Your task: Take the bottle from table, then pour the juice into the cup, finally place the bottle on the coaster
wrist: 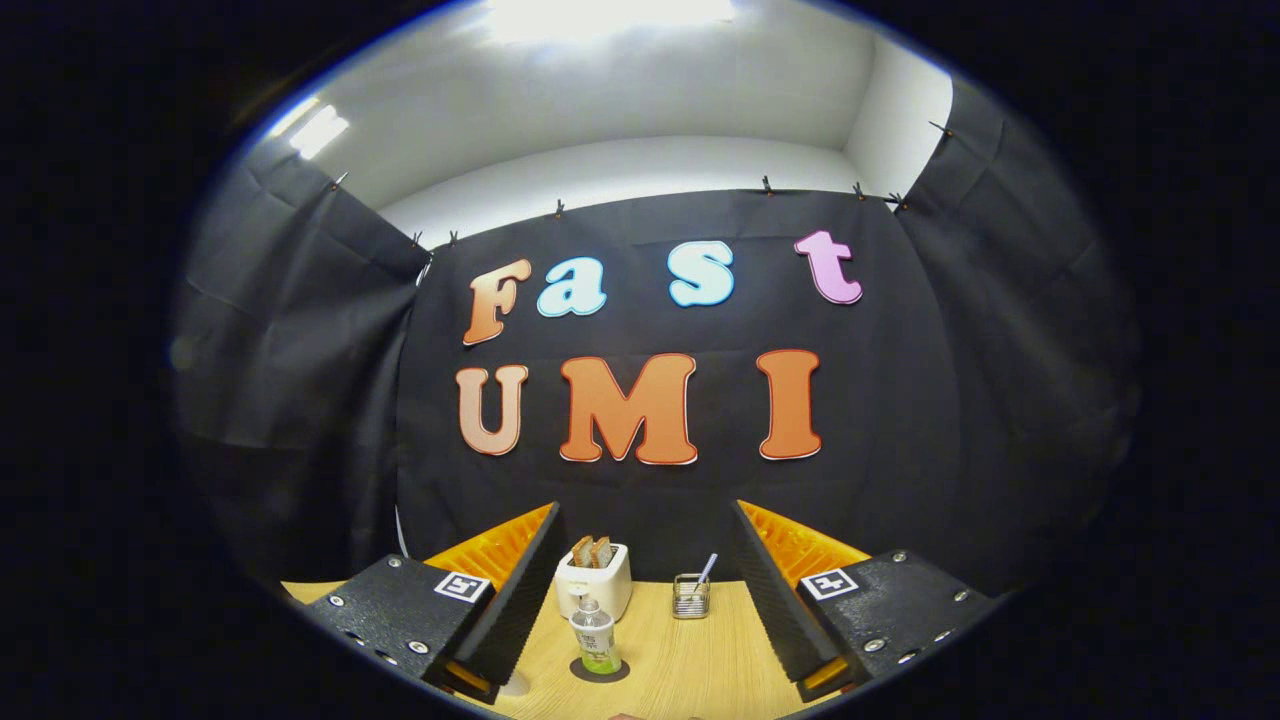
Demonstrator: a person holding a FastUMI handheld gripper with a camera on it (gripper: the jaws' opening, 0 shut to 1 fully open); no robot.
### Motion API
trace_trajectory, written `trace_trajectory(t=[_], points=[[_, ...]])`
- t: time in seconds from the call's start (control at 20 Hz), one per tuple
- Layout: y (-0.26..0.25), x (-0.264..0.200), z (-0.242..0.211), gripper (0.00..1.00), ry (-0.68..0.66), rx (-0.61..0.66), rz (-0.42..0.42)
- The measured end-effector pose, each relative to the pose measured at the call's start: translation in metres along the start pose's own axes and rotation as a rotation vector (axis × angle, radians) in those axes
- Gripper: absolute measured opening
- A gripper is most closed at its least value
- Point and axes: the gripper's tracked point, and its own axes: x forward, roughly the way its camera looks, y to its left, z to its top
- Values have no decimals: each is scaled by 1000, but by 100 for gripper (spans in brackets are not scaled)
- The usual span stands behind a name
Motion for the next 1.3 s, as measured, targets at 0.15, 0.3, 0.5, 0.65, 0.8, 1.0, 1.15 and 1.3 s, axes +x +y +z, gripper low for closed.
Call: trace_trajectory(t=[0.15, 0.3, 0.5, 0.65, 0.8, 1.0, 1.15, 1.3], points=[[-11, -9, 10, 97, -5, 1, -4], [-14, -15, 13, 97, -2, -15, -1], [-6, -14, 18, 97, -25, -13, 33], [-4, -17, 19, 97, -38, -18, 39], [-1, -21, 19, 97, -38, -28, 44], [-1, -19, 18, 97, -48, -50, 32], [7, -18, 24, 97, -74, -43, 42], [9, -18, 25, 97, -79, -51, 36]])
